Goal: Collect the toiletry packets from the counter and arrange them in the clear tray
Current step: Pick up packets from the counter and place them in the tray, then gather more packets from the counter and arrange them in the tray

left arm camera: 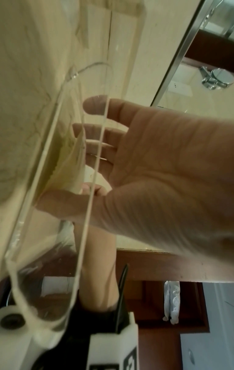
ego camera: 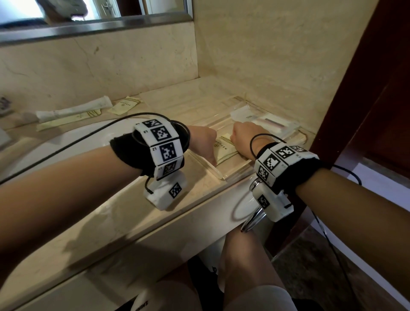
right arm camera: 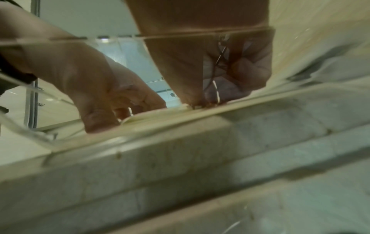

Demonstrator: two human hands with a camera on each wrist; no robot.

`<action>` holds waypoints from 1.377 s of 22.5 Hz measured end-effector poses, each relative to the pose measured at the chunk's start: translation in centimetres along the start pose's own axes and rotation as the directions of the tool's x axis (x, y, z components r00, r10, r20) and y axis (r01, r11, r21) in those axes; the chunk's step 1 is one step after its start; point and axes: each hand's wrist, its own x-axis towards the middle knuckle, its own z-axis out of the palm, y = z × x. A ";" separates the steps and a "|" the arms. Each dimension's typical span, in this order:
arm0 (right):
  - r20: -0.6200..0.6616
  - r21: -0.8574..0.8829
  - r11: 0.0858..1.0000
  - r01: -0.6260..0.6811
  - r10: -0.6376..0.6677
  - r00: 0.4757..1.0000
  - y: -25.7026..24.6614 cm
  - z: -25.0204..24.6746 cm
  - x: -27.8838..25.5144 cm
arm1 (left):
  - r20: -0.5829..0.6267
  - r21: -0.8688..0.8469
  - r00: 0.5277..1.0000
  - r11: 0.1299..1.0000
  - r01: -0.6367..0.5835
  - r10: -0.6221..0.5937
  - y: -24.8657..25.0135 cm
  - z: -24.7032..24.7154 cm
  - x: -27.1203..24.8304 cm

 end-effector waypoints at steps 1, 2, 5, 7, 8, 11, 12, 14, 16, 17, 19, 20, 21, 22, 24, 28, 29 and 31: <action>-0.008 -0.002 1.000 0.002 -0.002 1.000 0.0 0.1 -0.1 | -0.004 -0.015 1.000 1.000 0.002 -0.002 -0.1 -0.1 -0.1; -0.018 0.010 1.000 0.002 -0.002 1.000 0.0 0.1 -0.3 | -0.004 -0.031 1.000 1.000 0.006 -0.006 -0.2 -0.1 -0.2; -0.068 0.093 0.995 -0.022 0.028 0.997 0.1 -0.5 -1.0 | 0.020 -0.098 0.999 0.995 0.031 -0.029 -0.8 -0.5 -0.6; -0.116 0.126 0.992 -0.025 0.040 0.992 -0.2 -1.6 -1.3 | 0.020 -0.135 0.999 0.990 0.040 -0.038 -1.2 -1.2 -1.0; -0.143 0.140 0.990 -0.014 0.035 0.989 -0.5 -2.2 -1.4 | 0.008 -0.155 0.999 0.987 0.041 -0.040 -1.3 -1.5 -1.3; -0.195 0.172 0.985 0.026 0.008 0.981 -1.8 -3.8 -1.7 | -0.057 -0.188 0.998 0.982 0.025 -0.036 -1.6 -2.7 -2.2; -0.204 0.175 0.984 0.037 -0.001 0.979 -2.3 -4.1 -1.8 | -0.083 -0.190 0.996 0.982 0.020 -0.036 -1.9 -2.9 -2.6; -0.201 0.171 0.982 0.082 -0.047 0.979 -3.7 -4.3 -2.1 | -0.158 -0.197 0.986 0.980 0.019 -0.051 -2.7 -3.0 -3.4; -0.200 0.150 0.980 0.131 -0.100 0.975 -5.2 -4.2 -2.5 | -0.223 -0.175 0.972 0.984 0.034 -0.073 -3.7 -2.7 -4.3; -0.211 0.140 0.980 0.145 -0.114 0.971 -6.0 -4.2 -2.6 | -0.241 -0.157 0.967 0.986 0.048 -0.086 -4.3 -2.6 -4.7; -0.225 0.138 0.977 0.165 -0.131 0.965 -7.4 -4.2 -2.9 | -0.268 -0.146 0.955 0.985 0.092 -0.128 -5.6 -2.3 -5.8; -0.208 0.147 0.970 0.192 -0.159 0.965 -8.8 -4.0 -3.1 | -0.280 -0.162 0.945 0.978 0.129 -0.171 -6.8 -2.0 -6.7; -0.188 0.146 0.964 0.222 -0.194 0.963 -10.2 -3.9 -3.3 | -0.289 -0.184 0.932 0.968 0.169 -0.218 -8.1 -1.6 -7.7; -0.182 0.138 0.959 0.246 -0.220 0.959 -11.0 -3.8 -3.3 | -0.298 -0.200 0.922 0.961 0.192 -0.246 -8.8 -1.4 -8.2; -0.182 0.137 0.946 0.294 -0.268 0.946 -12.9 -3.5 -3.4 | -0.311 -0.218 0.903 0.947 0.234 -0.295 -10.5 -0.8 -9.4; -0.124 0.129 0.907 0.400 -0.386 0.914 -17.6 -3.0 -4.4 | -0.331 -0.266 0.848 0.903 0.337 -0.414 -14.0 0.5 -13.0; -0.124 0.124 0.896 0.426 -0.412 0.903 -18.5 -2.9 -4.7 | -0.329 -0.273 0.839 0.894 0.354 -0.433 -14.7 0.8 -13.6; -0.127 0.117 0.874 0.472 -0.458 0.880 -20.2 -2.4 -5.2 | -0.327 -0.284 0.820 0.876 0.390 -0.471 -15.9 1.4 -14.9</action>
